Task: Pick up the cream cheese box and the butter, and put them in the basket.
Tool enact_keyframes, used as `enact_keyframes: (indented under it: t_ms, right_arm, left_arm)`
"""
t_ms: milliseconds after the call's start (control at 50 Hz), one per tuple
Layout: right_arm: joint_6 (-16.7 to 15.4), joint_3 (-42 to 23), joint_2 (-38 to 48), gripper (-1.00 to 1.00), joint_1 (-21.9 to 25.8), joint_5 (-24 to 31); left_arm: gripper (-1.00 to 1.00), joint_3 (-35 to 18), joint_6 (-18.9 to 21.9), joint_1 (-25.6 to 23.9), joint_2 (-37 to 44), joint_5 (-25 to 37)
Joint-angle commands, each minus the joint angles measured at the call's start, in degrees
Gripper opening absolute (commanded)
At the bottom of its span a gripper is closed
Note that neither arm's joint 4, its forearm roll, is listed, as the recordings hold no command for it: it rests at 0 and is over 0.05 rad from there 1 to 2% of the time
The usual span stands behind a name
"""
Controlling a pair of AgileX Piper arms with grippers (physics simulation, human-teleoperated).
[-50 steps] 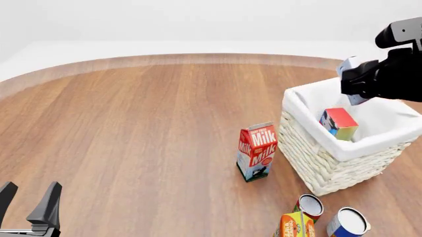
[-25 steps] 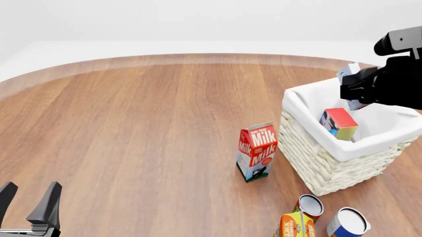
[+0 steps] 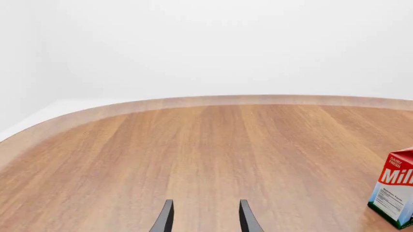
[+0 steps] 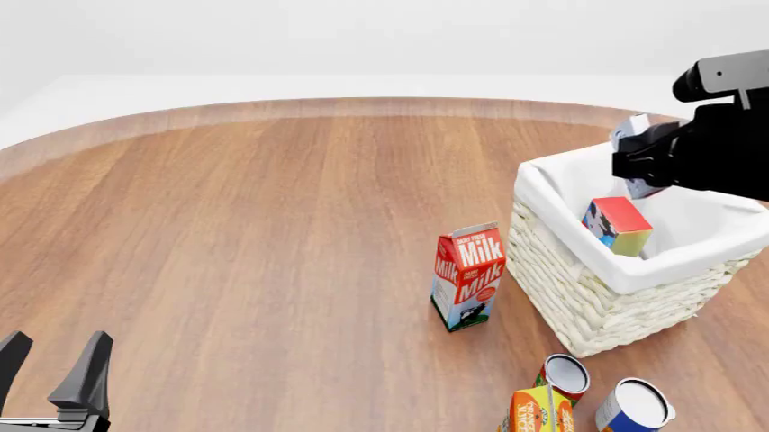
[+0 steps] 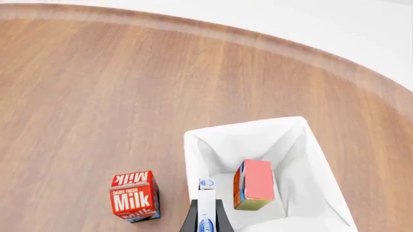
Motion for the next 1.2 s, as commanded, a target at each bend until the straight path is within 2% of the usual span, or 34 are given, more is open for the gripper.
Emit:
enact_keyframes:
  t_ms: [20, 540, 1200]
  right_arm:
    - [0.56, -0.5, 0.57, -1.0, -0.55, -0.81]
    - [1.49, 3.22, 2.94, -1.0, -2.43, -4.97]
    - [2.18, 3.53, 6.03, -1.0, -3.82, -7.65]
  left_arm:
    - [1.0, 0.0, 0.0, 0.0, 0.0, 0.0]
    - [1.0, 0.0, 0.0, 0.0, 0.0, 0.0]
    - [1.0, 0.0, 0.0, 0.0, 0.0, 0.0]
